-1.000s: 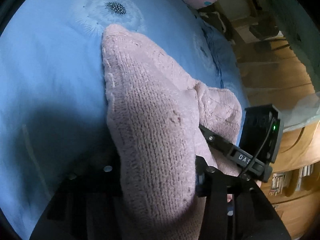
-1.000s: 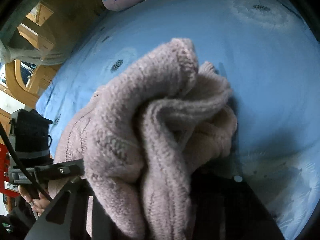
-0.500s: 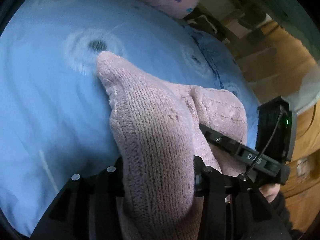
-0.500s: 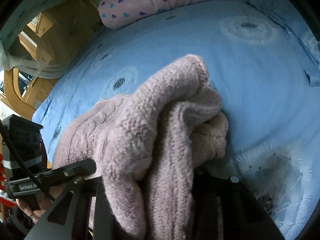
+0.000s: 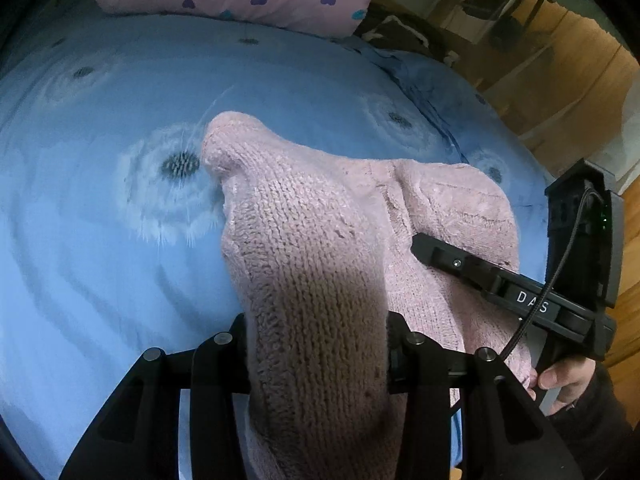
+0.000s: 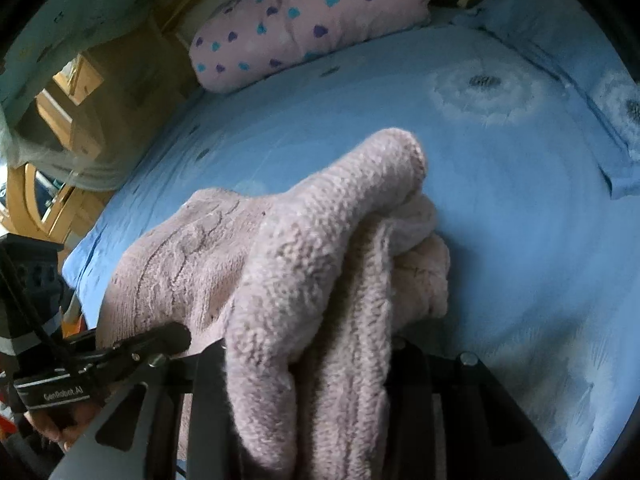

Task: Fold small clothes
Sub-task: 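Lift the cardigan end with both tools and fold it over the rest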

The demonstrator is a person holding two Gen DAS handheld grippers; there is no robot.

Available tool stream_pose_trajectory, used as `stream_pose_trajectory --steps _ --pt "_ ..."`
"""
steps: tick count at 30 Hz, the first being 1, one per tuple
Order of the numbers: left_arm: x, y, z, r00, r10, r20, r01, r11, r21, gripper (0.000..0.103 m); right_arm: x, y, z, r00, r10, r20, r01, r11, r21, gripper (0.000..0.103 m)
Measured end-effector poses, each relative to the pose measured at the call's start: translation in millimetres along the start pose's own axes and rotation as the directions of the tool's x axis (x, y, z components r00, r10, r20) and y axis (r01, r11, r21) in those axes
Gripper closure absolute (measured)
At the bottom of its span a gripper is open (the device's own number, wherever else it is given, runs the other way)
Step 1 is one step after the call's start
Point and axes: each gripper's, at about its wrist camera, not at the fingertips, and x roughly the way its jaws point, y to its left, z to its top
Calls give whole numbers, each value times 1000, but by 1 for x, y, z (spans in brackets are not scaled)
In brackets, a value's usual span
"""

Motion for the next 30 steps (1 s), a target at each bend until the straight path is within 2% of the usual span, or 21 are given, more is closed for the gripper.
stream_pose_trajectory --steps 5,13,21,30 --pt "9 -3 18 1000 28 12 -28 1000 14 81 10 2 14 999 -46 12 45 999 18 68" --pt "24 -7 55 999 31 22 -32 998 46 81 13 8 49 995 -89 51 91 995 -34 68" --pt "36 -9 93 997 72 25 -74 989 127 81 36 -11 90 998 -56 32 55 998 44 68" --pt "69 7 121 999 36 -6 -36 998 42 81 64 -19 127 995 -102 -11 102 995 11 68"
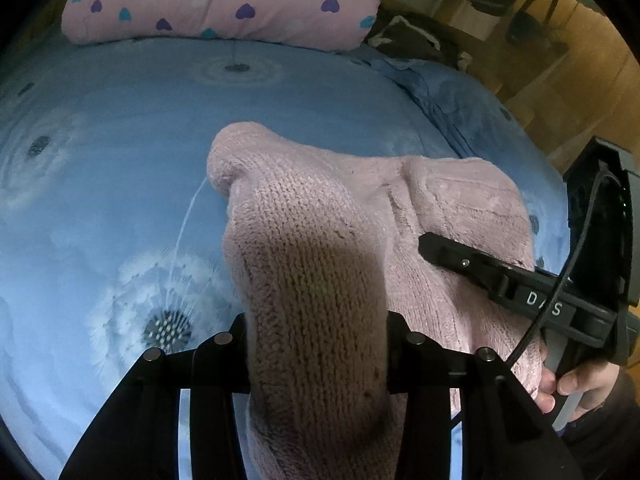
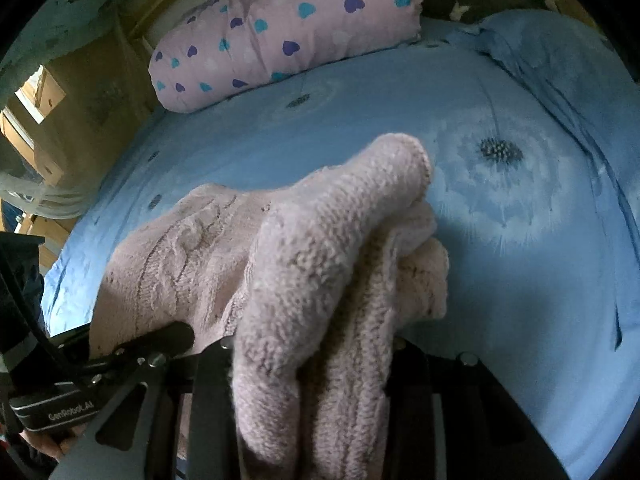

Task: Fold small clothes
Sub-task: 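Lift the cardigan end with both tools and fold it over the rest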

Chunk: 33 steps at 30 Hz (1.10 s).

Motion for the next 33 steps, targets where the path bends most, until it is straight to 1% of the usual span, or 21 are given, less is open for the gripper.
stream_pose_trajectory --steps 3,6,9,13,18,20,22,25,27,29,30,31,32,33 --pt "10 -1 9 1000 4 -11 -4 1000 -2 81 7 -5 13 1000 -9 -17 9 1000 20 68" --pt "16 0 18 1000 -2 -10 2 1000 -2 81 12 -5 23 999 -35 -16 35 999 -6 68" --pt "22 6 23 1000 -17 -5 17 1000 -1 80 18 -9 31 999 -33 -13 32 999 -15 68" --pt "32 15 33 1000 -19 -22 19 1000 -10 80 30 -11 38 999 -44 -16 44 999 -26 68" --pt "31 20 40 1000 -22 3 22 1000 5 80 36 -10 48 998 -55 -20 54 998 -32 67" --pt "33 23 42 1000 -12 12 12 1000 3 80 40 -9 50 998 -63 -22 63 998 -27 67" --pt "37 24 41 1000 11 20 -11 1000 2 80 47 -8 52 997 -75 -31 74 997 -28 67" --pt "48 25 38 998 56 22 -56 998 27 78 58 -6 55 994 -99 -49 98 995 -34 67" --pt "52 29 37 998 56 26 -56 998 22 76 63 -8 56 992 -108 -60 106 994 -29 67" --pt "54 36 38 999 48 22 -48 999 -12 71 68 -13 58 991 -113 -75 112 994 -17 63" --pt "54 41 38 999 35 20 -34 999 -42 69 70 -16 59 989 -124 -84 124 992 -5 57" --pt "53 48 38 1000 3 22 -1 997 -79 67 72 -22 60 986 -138 -94 140 990 13 42" --pt "51 56 37 999 -42 28 46 991 -124 67 73 -28 60 983 -152 -105 156 987 34 35" --pt "50 61 37 997 -69 32 73 986 -150 67 73 -34 60 979 -165 -117 172 983 58 24"
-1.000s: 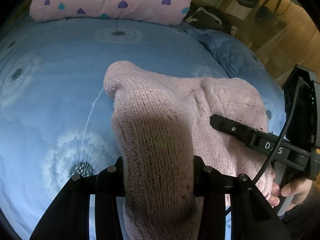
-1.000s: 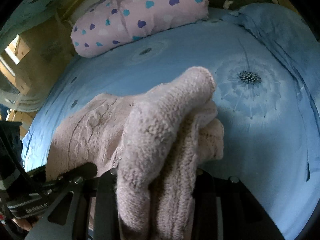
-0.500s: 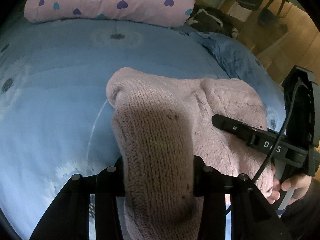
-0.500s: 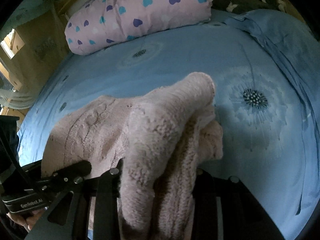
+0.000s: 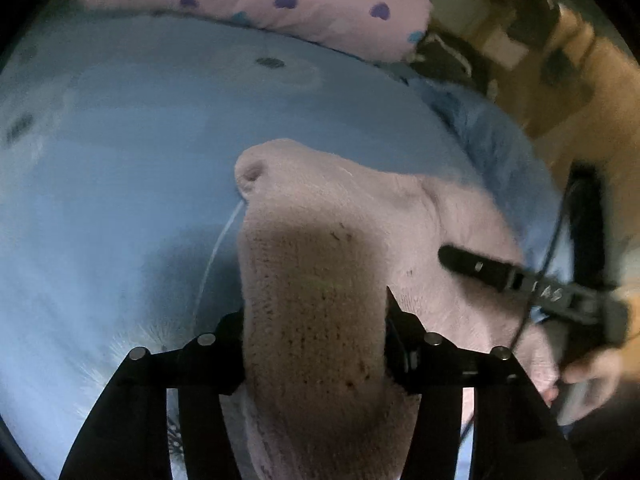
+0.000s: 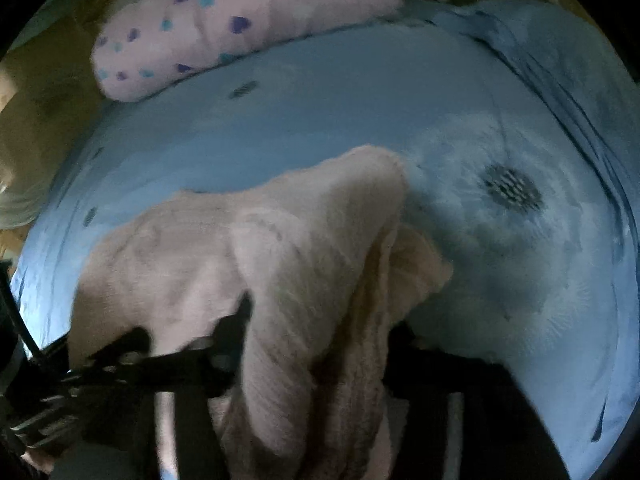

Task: Fold small clothes
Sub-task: 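Lift the cardigan end with both tools and fold it over the rest, then lay the folded cardigan down and open both tools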

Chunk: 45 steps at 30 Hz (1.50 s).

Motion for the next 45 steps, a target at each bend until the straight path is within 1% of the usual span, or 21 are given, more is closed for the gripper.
stream_pose_trajectory --steps 3,5,6,7,9,10,11,13,14,16,17,18,19,21,23,26,29,34,37,43,45 --pt "-19 14 2 998 -41 44 44 996 -76 67 -10 -16 -5 1000 -2 11 1 999 49 21" --pt "-39 13 3 995 -32 98 38 997 -66 72 -24 -16 -10 997 -54 53 52 998 24 21" --pt "-49 8 4 994 -42 101 46 998 -41 79 -35 -11 -14 991 -100 91 102 995 -11 21" --pt "-55 4 5 994 -46 103 49 999 -21 88 -50 -2 -19 977 -145 159 158 985 -72 21" --pt "-65 -6 3 990 -57 130 53 998 30 94 -82 15 -38 922 -181 342 242 959 -145 21" --pt "-64 -10 1 990 -60 128 53 997 53 97 -95 21 -50 898 -165 409 250 954 -164 21" --pt "-56 -16 -3 993 -60 97 52 996 77 97 -100 26 -57 895 -138 425 232 956 -179 21" --pt "-37 -21 -11 999 -6 45 1 993 115 99 -93 34 -69 922 -92 376 183 960 -214 40" --pt "-27 -24 -14 998 46 37 -50 989 140 99 -82 37 -72 937 -100 334 183 956 -230 45" --pt "-15 -35 -24 978 195 77 -207 954 217 100 -49 36 -76 959 -168 229 226 940 -257 55" --pt "-14 -46 -28 965 240 106 -260 929 262 100 -31 29 -76 968 -183 171 222 942 -250 54" --pt "-15 -51 -31 956 269 117 -292 914 281 100 -23 20 -75 978 -157 140 183 962 -202 48" --pt "-15 -58 -35 942 306 137 -334 892 305 100 -24 7 -71 982 -135 132 150 983 -108 36" --pt "-17 -63 -43 930 325 170 -365 871 328 100 -28 -6 -66 992 -90 84 89 996 8 35" --pt "-23 -62 -44 943 286 170 -327 890 318 100 -37 -1 -67 988 -109 106 113 993 -27 35" --pt "-45 -52 -38 972 182 149 -215 945 247 99 -51 10 -78 976 -160 151 178 977 -116 35" --pt "-72 -44 -39 980 134 147 -160 970 182 99 -68 17 -86 971 -171 169 199 967 -161 36" --pt "-102 -43 -46 969 156 194 -190 967 170 99 -106 25 -103 968 -149 200 183 969 -164 35" --pt "-114 -45 -61 967 168 189 -201 965 171 99 -124 35 -114 954 -159 255 210 960 -187 35" --pt "-132 -64 -81 960 191 203 -237 944 232 99 -158 49 -137 945 -120 305 190 959 -212 36" --pt "-133 -69 -87 952 230 201 -275 931 238 99 -169 53 -145 944 -105 313 180 959 -220 36"
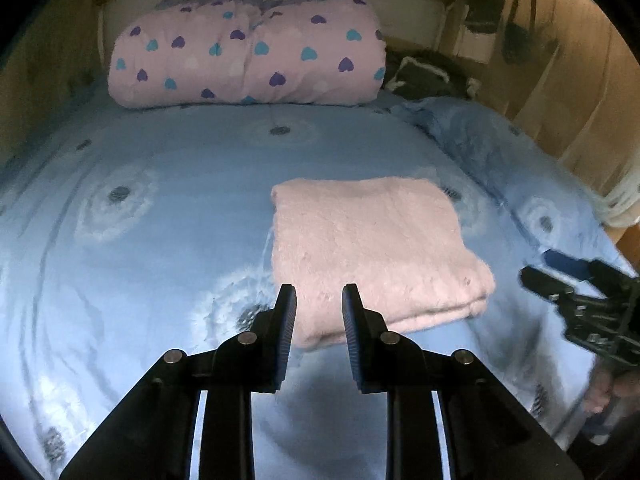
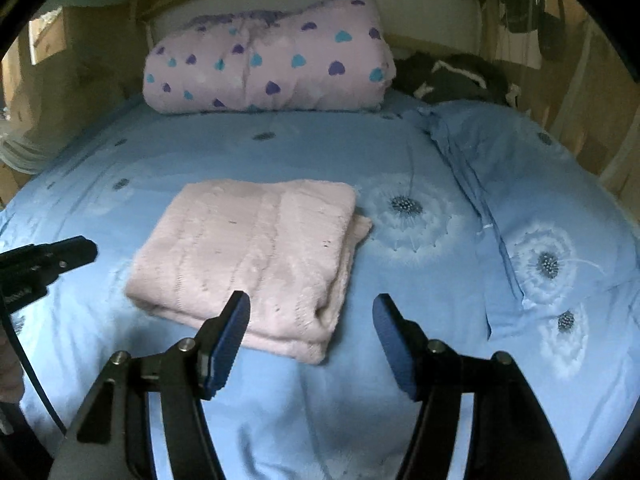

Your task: Fold small clothes

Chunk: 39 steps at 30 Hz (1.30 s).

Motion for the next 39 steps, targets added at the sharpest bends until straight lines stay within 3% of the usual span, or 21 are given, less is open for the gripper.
stream_pose_trajectory --steps 5,10,24,32,37,39 --pt "-7 -8 -15 1000 -5 -17 5 1000 -2 99 -21 2 -15 998 65 7 -65 997 32 36" --pt "-12 -16 -36 999 -6 -51 6 1000 -17 99 -24 11 -36 999 42 -6 -42 999 -3 36" --pt "-19 -33 -89 991 11 -136 -16 999 -36 99 -27 28 -78 991 116 -61 -114 993 31 36" --pt "-7 -36 -113 979 30 -201 -40 998 -47 97 -12 32 -114 989 26 -148 -29 1000 -13 36" --pt "18 -33 -131 963 68 -262 -83 995 -48 91 15 25 -133 966 -75 -245 73 997 -18 36" --pt "21 -35 -136 968 79 -236 -91 995 -39 88 20 23 -135 965 -73 -253 73 997 -8 33"
